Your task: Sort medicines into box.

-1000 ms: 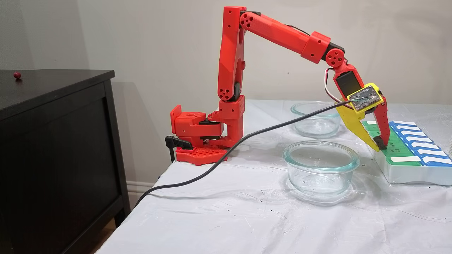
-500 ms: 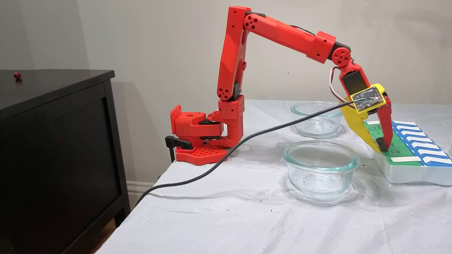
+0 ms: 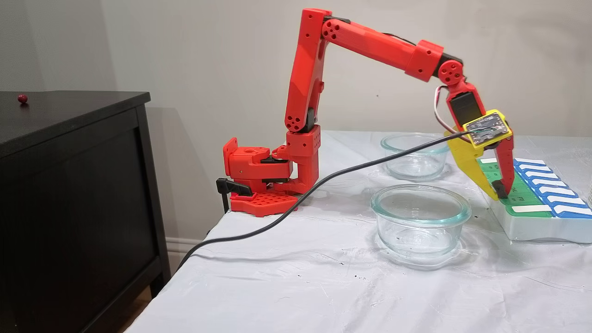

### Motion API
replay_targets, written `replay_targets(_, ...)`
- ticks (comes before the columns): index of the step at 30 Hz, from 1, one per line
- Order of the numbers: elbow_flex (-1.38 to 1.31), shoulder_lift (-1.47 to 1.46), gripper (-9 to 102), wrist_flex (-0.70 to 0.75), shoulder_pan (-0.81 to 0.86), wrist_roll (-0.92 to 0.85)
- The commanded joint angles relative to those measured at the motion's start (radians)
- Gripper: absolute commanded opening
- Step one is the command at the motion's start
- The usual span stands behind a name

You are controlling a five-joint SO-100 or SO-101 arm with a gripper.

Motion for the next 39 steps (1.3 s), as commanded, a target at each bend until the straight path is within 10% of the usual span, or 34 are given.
replay_targets(1,0.16,0.413,0,-0.089,-0.017,-0.006)
replay_targets(17,0.933,1.296,0,0.15,-0.143,-0.238)
replay_targets(39,0.994,1.298,1,0.554,-0.239,-0.468)
